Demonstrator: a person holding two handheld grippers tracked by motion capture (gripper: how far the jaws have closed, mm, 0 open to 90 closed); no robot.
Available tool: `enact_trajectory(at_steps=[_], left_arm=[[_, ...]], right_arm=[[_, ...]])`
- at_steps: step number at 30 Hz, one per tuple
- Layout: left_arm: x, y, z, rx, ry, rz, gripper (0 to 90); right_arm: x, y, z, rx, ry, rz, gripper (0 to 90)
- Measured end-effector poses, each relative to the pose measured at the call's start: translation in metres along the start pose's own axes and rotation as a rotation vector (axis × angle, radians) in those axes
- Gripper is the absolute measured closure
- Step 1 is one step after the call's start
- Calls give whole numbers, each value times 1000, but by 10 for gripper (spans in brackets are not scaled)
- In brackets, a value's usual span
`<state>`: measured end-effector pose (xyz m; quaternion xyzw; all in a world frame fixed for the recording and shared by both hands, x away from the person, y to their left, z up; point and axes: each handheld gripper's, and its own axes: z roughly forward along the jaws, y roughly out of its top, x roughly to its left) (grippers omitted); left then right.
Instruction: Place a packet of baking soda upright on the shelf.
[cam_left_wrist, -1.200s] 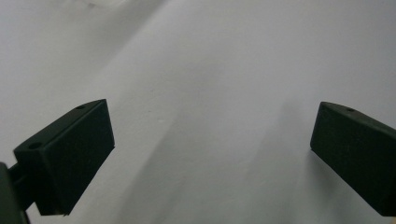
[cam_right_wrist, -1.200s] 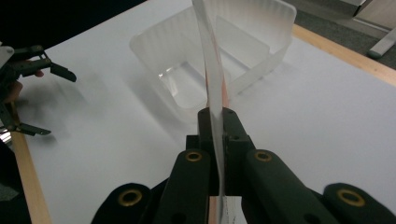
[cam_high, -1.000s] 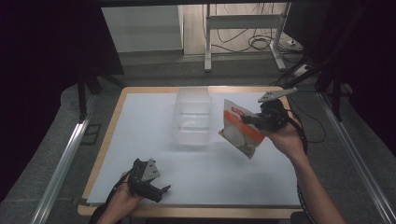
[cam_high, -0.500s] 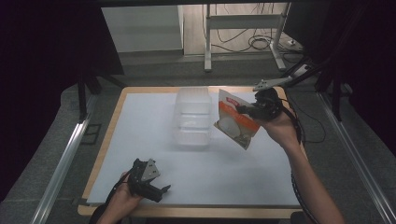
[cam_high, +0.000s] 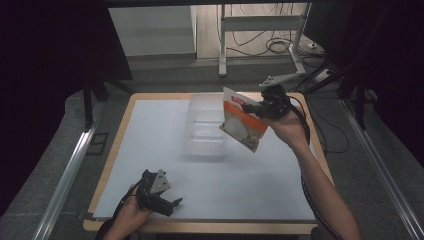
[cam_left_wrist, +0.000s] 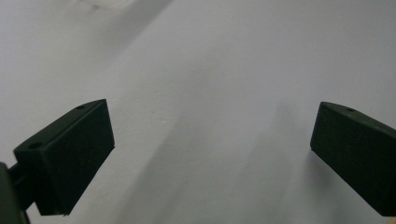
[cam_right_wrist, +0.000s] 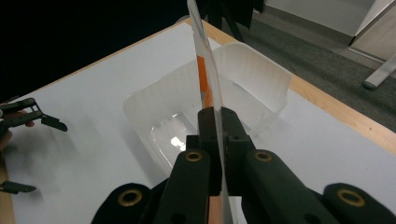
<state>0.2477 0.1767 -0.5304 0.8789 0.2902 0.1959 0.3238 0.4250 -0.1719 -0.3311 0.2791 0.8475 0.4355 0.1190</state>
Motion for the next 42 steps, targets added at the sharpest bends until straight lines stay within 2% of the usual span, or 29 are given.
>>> enact_trajectory(at_steps=[23,42], left_arm=[[0,0,0,4,-9,2,0],[-1,0,0,6,-13,6,0]], right_arm=[[11,36,43,21,8,-51,887],[27,54,84,25,54,-69,887]])
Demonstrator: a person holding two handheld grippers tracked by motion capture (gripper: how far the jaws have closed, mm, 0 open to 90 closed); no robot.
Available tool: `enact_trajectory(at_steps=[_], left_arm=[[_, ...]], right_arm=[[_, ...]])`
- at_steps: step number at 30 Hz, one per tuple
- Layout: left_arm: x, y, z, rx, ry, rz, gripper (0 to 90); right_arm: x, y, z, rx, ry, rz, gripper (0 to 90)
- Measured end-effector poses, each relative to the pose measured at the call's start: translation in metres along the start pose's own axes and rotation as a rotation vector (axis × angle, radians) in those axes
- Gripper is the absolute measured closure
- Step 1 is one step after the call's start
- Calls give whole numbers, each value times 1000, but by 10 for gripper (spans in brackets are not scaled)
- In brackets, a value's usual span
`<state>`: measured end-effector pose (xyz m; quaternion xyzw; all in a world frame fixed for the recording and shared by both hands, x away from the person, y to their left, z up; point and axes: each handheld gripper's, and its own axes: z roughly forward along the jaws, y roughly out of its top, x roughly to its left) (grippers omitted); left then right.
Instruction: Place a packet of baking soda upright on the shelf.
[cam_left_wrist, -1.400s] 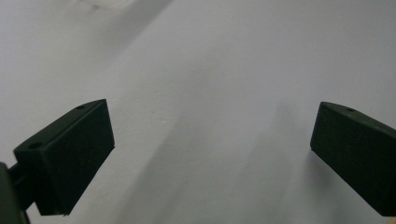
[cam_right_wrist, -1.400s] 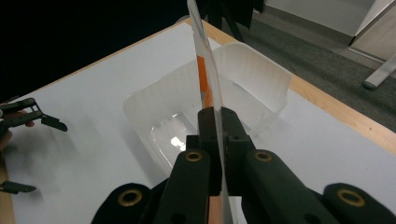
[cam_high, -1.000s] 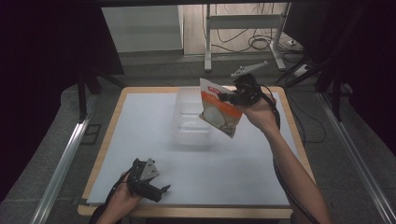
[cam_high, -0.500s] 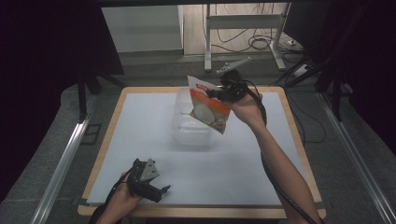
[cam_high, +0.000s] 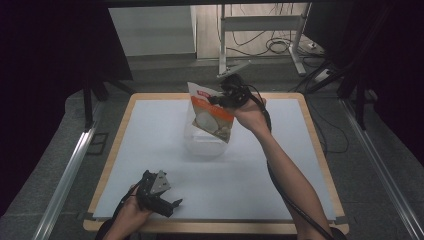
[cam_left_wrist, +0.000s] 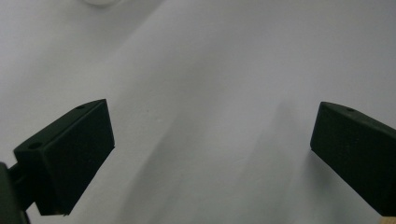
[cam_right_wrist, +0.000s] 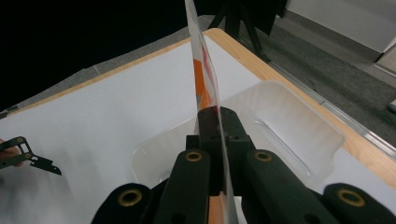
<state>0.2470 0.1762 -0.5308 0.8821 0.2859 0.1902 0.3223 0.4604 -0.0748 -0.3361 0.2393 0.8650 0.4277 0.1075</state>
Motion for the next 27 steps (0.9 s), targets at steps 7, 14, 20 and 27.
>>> enact_trajectory(at_steps=[7,14,20,27], left_arm=[[0,0,0,2,-3,2,0],[0,0,0,2,-5,5,0],[-1,0,1,5,-6,7,0],[-2,0,2,12,-7,12,0]], right_arm=[[5,3,12,8,14,-7,887],[7,2,21,13,21,-7,887],[9,0,23,12,43,-7,887],[13,-6,26,30,65,-4,886]])
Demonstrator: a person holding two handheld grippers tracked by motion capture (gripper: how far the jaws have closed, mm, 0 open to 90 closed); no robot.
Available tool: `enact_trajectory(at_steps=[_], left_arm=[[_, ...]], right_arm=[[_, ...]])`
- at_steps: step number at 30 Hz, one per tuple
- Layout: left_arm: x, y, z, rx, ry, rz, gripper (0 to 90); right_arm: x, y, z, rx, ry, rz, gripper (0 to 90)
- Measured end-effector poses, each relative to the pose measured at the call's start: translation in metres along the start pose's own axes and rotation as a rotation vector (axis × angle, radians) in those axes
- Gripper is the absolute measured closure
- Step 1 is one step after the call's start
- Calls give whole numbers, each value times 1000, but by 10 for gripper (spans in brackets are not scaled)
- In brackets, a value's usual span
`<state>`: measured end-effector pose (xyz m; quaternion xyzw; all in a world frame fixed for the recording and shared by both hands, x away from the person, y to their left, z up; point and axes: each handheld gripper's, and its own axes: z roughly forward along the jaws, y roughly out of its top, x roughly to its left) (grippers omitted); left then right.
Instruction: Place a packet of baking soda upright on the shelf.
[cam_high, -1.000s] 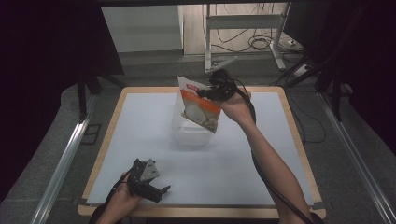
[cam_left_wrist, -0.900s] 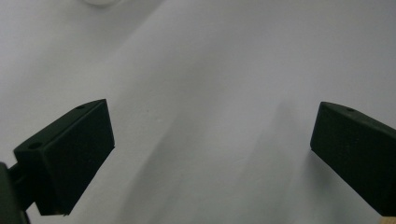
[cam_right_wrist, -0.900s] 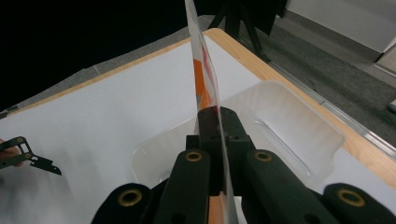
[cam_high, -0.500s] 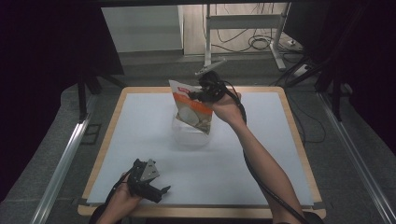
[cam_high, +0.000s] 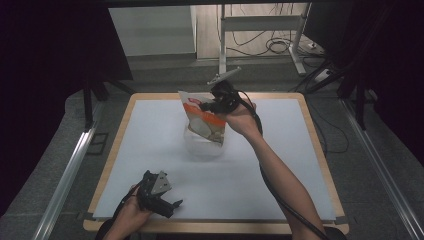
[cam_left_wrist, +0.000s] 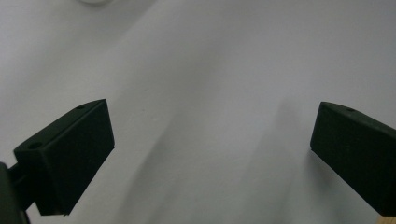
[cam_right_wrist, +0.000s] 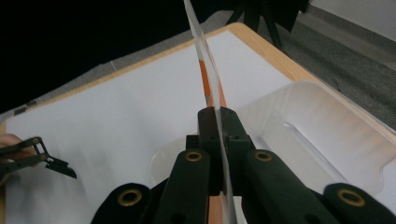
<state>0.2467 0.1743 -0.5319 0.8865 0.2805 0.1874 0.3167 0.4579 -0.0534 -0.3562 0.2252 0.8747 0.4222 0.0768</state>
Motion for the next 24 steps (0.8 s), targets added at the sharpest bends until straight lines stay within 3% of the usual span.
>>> enact_trajectory(at_steps=[12,24], left_arm=[[-1,0,0,5,-4,2,0],[-2,0,2,18,-2,9,0]], right_arm=[[-7,-26,34,60,-15,13,883],[-17,-44,27,80,-45,7,813]])
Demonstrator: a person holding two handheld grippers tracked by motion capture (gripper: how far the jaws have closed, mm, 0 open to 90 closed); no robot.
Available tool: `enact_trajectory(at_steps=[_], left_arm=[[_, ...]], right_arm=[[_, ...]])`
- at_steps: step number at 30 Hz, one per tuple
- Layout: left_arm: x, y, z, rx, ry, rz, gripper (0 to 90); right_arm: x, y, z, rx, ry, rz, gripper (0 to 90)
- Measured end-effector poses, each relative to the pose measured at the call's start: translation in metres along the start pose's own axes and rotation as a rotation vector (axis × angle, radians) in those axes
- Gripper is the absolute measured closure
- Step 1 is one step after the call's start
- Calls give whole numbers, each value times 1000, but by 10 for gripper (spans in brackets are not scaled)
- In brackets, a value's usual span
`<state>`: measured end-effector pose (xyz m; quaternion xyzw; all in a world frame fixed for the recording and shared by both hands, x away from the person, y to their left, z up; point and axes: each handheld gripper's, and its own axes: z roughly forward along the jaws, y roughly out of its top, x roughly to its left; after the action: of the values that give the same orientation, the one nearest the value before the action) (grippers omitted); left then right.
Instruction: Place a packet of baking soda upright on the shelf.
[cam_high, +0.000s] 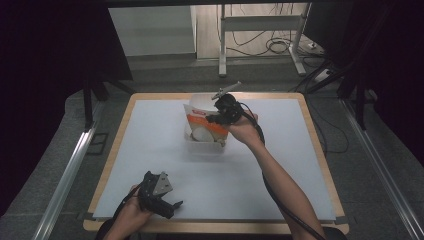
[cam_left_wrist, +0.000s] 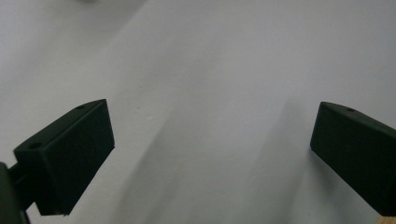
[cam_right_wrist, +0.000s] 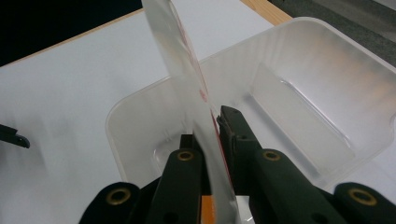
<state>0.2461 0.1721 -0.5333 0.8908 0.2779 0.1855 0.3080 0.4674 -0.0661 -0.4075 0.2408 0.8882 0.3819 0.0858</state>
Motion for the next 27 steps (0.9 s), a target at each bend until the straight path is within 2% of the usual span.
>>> enact_trajectory(at_steps=[2,6,9,12,16,27], left_arm=[[0,0,0,-1,0,-3,0],[0,0,0,-2,-1,-4,0],[0,0,0,0,-1,-2,0],[0,0,0,0,-2,-2,0],[0,0,1,1,-3,-3,0],[0,0,0,-3,0,-4,0]], right_arm=[[1,0,0,5,-13,-12,742],[3,1,0,11,-39,-33,534],[4,1,-1,11,-60,-41,420],[3,1,-1,2,-68,-43,348],[3,1,0,0,-75,-48,270],[3,0,-7,-11,-68,-54,198]])
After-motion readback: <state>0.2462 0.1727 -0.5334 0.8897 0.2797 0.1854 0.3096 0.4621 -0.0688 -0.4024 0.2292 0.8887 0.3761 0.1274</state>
